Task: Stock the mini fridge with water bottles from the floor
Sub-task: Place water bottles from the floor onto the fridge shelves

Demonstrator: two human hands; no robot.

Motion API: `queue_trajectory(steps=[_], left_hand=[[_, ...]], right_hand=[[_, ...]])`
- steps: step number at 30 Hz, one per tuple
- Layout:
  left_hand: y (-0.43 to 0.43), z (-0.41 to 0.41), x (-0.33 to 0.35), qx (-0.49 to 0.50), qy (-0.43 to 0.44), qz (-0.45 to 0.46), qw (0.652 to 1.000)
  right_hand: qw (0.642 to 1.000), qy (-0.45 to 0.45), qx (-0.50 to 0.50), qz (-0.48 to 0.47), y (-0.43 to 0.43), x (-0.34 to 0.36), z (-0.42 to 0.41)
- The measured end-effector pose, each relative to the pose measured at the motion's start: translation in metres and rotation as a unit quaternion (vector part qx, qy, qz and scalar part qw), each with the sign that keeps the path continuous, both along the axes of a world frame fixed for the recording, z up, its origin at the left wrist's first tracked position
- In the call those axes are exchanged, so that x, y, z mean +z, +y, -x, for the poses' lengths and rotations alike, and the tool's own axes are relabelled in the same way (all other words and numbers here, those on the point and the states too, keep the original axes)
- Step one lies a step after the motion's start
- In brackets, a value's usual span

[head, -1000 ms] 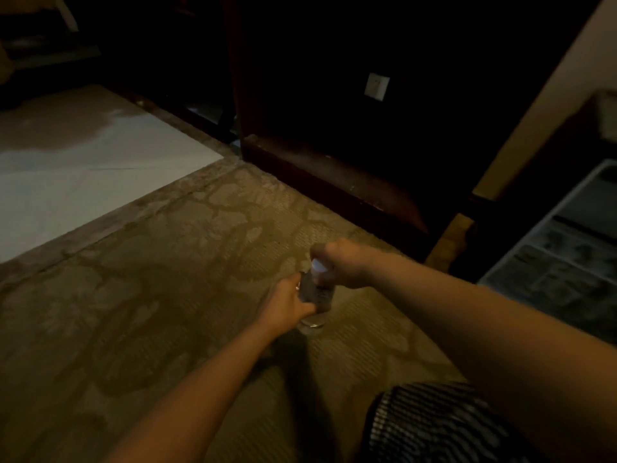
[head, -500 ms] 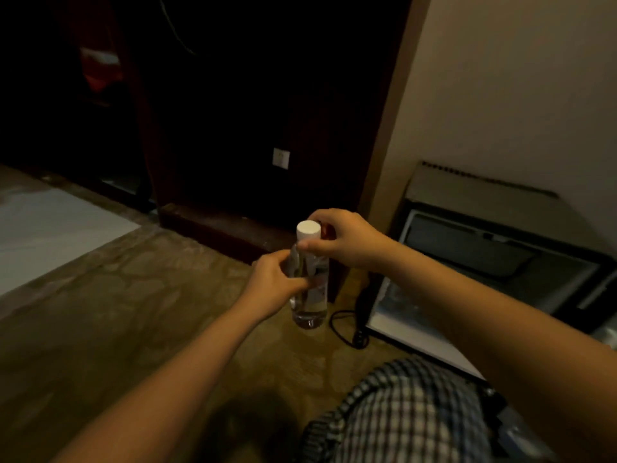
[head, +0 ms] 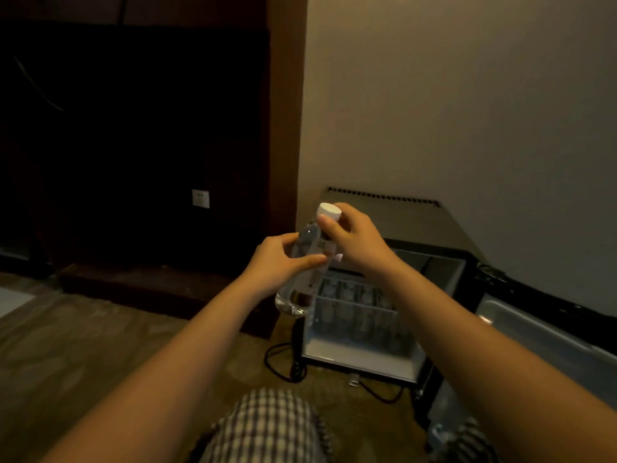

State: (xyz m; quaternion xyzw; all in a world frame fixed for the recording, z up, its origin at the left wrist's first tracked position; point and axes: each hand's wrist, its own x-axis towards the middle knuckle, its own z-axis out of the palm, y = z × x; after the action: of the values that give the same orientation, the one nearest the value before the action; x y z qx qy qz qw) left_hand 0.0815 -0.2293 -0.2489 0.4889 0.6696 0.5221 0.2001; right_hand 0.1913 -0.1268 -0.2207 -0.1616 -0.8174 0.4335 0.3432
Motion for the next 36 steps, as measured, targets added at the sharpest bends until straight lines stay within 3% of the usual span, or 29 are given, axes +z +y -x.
queue_trajectory(steps=[6, 10, 19, 23, 27, 36], left_hand=[[0.065, -0.009, -0.016, -0.071, -0.032, 0.070, 0.995], [0.106, -0.005, -0.050, -0.068, -0.033, 0.079, 0.994], [0.173, 0.021, -0.109, 0.022, -0.034, 0.139, 0.990], [0.188, 0.024, -0.130, 0.051, -0.124, 0.161, 0.978], [0.204, 0.036, -0.141, 0.044, -0.180, 0.161, 0.969], [0.227, 0.061, -0.178, 0.037, -0.191, 0.148, 0.970]], right_hand=[[0.987, 0.044, -0.102, 0.116, 0.047, -0.039, -0.015], [0.974, 0.082, -0.145, 0.156, 0.083, -0.080, -0.007], [0.969, 0.070, -0.199, 0.127, 0.141, -0.127, 0.036], [0.973, 0.043, -0.192, 0.119, 0.153, -0.145, 0.044], [0.982, 0.015, -0.178, 0.062, 0.160, -0.160, 0.053], [0.981, -0.025, -0.191, 0.026, 0.180, -0.184, 0.069]])
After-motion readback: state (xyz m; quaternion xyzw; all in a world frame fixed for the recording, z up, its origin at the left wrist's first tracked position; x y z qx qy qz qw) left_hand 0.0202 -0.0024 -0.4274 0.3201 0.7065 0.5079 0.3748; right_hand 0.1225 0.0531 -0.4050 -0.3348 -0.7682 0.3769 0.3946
